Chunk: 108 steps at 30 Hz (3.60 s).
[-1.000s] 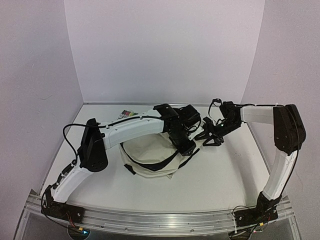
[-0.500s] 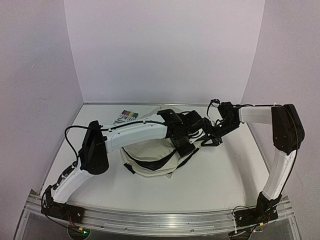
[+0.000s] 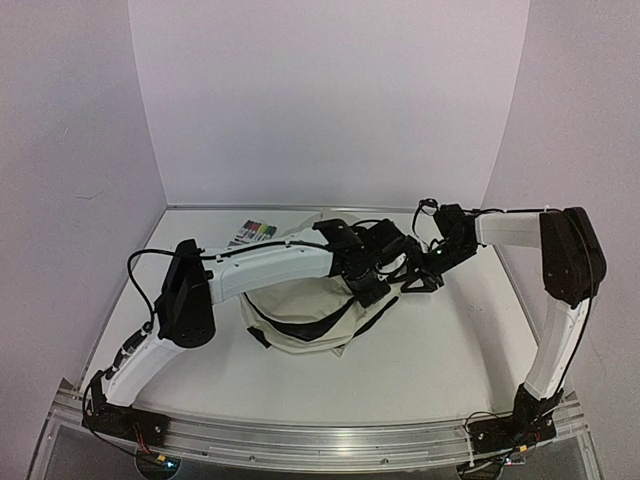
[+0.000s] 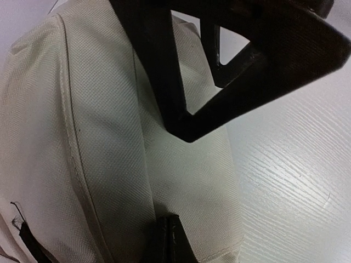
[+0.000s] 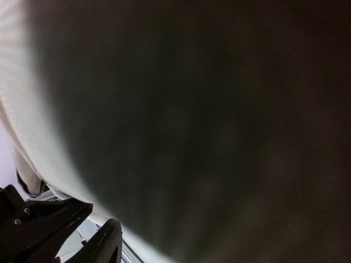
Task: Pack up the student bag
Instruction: Zip the student bag at the center of the board.
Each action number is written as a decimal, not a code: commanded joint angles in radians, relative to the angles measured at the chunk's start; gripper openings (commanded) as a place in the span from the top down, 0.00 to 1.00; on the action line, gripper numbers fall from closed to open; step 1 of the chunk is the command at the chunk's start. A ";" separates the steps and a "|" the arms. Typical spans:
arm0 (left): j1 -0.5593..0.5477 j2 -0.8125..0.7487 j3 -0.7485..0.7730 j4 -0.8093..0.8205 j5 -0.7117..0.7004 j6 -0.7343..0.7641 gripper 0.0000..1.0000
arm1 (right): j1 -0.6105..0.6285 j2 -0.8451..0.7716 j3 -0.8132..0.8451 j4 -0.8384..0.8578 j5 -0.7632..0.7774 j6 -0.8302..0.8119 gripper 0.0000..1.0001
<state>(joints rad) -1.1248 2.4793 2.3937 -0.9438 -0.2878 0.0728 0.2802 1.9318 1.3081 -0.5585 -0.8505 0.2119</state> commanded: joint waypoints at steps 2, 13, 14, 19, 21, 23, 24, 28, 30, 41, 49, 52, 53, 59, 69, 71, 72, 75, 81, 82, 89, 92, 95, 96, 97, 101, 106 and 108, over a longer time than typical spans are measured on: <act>0.007 -0.133 -0.035 0.070 0.014 -0.097 1.00 | 0.011 0.023 0.039 0.015 0.021 0.004 0.42; 0.007 -0.325 -0.307 0.078 0.105 -0.301 1.00 | 0.011 0.030 0.057 0.019 0.070 0.006 0.76; 0.007 -0.348 -0.344 0.084 0.114 -0.319 1.00 | 0.011 0.033 0.058 0.019 0.072 0.006 0.81; 0.005 -0.448 -0.509 0.111 0.147 -0.391 1.00 | 0.011 0.037 0.061 0.017 0.084 0.009 1.00; 0.005 -0.477 -0.560 0.109 0.149 -0.412 1.00 | 0.011 0.035 0.063 0.017 0.093 0.012 1.00; 0.004 -0.511 -0.610 0.105 0.146 -0.436 1.00 | 0.009 0.031 0.062 0.017 0.105 0.013 1.00; 0.003 -0.528 -0.636 0.105 0.145 -0.450 1.00 | 0.009 0.030 0.062 0.017 0.109 0.014 1.00; -0.005 -0.603 -0.754 0.108 0.142 -0.505 1.00 | 0.003 0.022 0.059 0.017 0.121 0.016 1.00; -0.012 -0.640 -0.799 0.103 0.135 -0.531 1.00 | -0.004 0.017 0.058 0.017 0.127 0.015 1.00; -0.030 -0.802 -0.987 0.115 0.129 -0.637 1.00 | -0.118 -0.013 0.127 0.011 0.204 -0.020 1.00; -0.028 -0.697 -0.843 0.214 0.105 -0.611 1.00 | -0.138 -0.053 0.247 -0.024 0.197 -0.065 0.94; -0.021 -0.632 -0.776 0.250 0.102 -0.630 1.00 | -0.138 -0.140 0.210 -0.101 0.110 -0.098 0.40; -0.018 -0.617 -0.758 0.259 0.105 -0.639 1.00 | -0.136 -0.179 0.175 -0.114 0.083 -0.099 0.28; -0.009 -0.599 -0.751 0.331 0.125 -0.684 1.00 | -0.064 -0.376 -0.035 -0.189 -0.100 -0.080 0.12; 0.002 -0.732 -0.925 0.453 0.141 -0.787 1.00 | 0.136 -0.397 -0.146 -0.162 -0.086 -0.078 0.22; 0.002 -0.748 -0.953 0.465 0.138 -0.800 1.00 | 0.160 -0.370 -0.146 -0.140 -0.096 -0.056 0.22; 0.002 -0.749 -0.958 0.467 0.137 -0.806 1.00 | 0.176 -0.356 -0.146 -0.124 -0.109 -0.034 0.23; 0.001 -0.740 -0.962 0.476 0.153 -0.811 1.00 | 0.214 -0.305 -0.138 -0.076 -0.152 0.041 0.20; -0.004 -0.763 -1.031 0.590 0.208 -0.833 1.00 | 0.276 -0.216 -0.092 -0.036 -0.153 0.124 0.16; -0.005 -0.772 -1.041 0.602 0.211 -0.832 1.00 | 0.279 -0.202 -0.086 -0.031 -0.146 0.132 0.16; -0.021 -0.799 -1.079 0.651 0.267 -0.804 1.00 | 0.294 -0.112 -0.025 0.008 -0.126 0.219 0.18; -0.033 -0.785 -1.070 0.668 0.322 -0.782 1.00 | 0.295 -0.083 -0.011 0.014 -0.082 0.252 0.21; -0.046 -0.764 -1.049 0.677 0.367 -0.757 1.00 | 0.295 -0.052 0.007 0.021 -0.060 0.277 0.29; -0.048 -0.756 -1.038 0.671 0.380 -0.751 1.00 | 0.295 -0.046 0.015 0.025 -0.054 0.282 0.34; -0.050 -0.750 -1.028 0.667 0.392 -0.748 1.00 | 0.295 -0.039 0.024 0.027 -0.053 0.289 0.37; -0.053 -0.750 -1.026 0.668 0.400 -0.755 1.00 | 0.295 -0.009 0.053 0.031 -0.041 0.304 0.49; -0.051 -0.809 -1.076 0.634 0.275 -0.792 1.00 | 0.293 -0.020 0.040 0.027 -0.026 0.285 0.85; -0.047 -0.832 -1.092 0.592 0.193 -0.815 1.00 | 0.289 -0.039 0.029 0.025 -0.018 0.274 0.98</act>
<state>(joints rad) -1.1604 1.7330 1.3148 -0.3304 0.0137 -0.7072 0.5745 1.9011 1.3296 -0.5647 -0.9099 0.4753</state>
